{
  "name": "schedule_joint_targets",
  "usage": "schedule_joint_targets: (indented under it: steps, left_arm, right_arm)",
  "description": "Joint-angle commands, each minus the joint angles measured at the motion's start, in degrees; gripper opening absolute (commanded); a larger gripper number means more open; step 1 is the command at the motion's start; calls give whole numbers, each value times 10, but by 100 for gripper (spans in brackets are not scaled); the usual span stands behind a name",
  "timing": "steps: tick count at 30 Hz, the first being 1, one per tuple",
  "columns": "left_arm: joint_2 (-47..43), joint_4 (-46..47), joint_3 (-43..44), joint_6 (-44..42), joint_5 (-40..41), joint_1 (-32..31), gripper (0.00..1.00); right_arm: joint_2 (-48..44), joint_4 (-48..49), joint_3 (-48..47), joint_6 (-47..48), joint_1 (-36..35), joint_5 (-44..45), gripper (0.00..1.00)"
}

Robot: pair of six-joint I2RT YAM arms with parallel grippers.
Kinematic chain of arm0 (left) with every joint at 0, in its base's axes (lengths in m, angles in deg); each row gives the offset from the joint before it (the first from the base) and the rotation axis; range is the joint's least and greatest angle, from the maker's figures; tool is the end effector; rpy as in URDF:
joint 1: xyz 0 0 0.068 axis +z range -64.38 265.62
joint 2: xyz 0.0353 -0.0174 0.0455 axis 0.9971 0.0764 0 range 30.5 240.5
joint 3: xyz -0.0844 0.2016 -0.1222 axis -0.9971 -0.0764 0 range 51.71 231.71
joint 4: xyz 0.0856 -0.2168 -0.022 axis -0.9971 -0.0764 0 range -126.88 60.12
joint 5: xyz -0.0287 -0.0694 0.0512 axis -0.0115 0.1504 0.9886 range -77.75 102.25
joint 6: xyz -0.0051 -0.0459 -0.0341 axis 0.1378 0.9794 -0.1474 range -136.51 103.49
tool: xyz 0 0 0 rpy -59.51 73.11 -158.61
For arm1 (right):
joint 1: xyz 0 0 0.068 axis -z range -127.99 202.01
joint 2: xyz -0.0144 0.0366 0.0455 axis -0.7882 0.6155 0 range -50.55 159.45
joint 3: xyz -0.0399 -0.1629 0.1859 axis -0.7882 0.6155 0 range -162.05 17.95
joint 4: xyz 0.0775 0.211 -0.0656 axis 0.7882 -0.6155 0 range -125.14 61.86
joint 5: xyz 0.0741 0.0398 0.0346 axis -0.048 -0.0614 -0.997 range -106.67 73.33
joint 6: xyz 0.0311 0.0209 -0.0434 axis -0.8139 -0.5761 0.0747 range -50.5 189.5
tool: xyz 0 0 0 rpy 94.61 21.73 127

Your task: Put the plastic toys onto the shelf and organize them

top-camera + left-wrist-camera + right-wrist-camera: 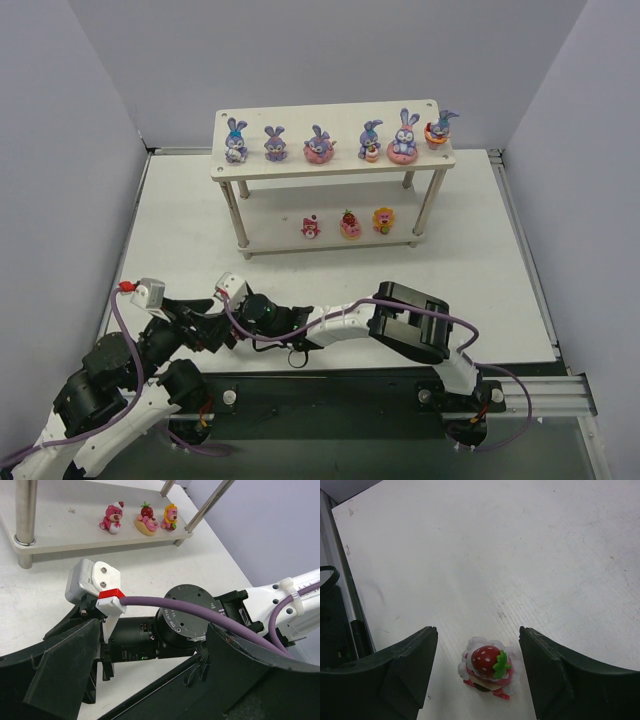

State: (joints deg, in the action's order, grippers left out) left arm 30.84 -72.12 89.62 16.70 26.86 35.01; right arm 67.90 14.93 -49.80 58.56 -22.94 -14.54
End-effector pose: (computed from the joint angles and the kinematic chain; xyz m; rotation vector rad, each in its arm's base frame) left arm 0.0247 -0.0139 0.2847 0.0591 1.7281 -0.8935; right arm 0.1135 0.4161 0.1811 -0.9431 1.5647 1.0638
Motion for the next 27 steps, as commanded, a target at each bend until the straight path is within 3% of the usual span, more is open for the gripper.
schedule_joint_targets:
  steps: [1,8,11,13,16,17,27]
  left_arm:
    - [-67,21,4,11,46,3,97]
    - [-33,-39,23,69,170,3,96]
    - [-20,-57,28,90,201,3,94]
    - [-15,-69,30,102,215,3,94]
    - [-15,-72,30,106,219,4,94]
    - [-16,-72,30,106,220,3,94]
    - [-13,-76,27,113,232,4,93]
  right_arm:
    - [4,11,-9,-10,2,2,65]
    - [-9,23,16,-4,-1,25,67]
    - [-12,21,17,-2,-3,30,63]
    - [-13,23,20,-3,-4,35,49]
    - [-18,19,23,-11,-5,50,16]
    - [-22,17,23,-14,-5,60,0]
    - [-80,3,27,14,-1,250,0]
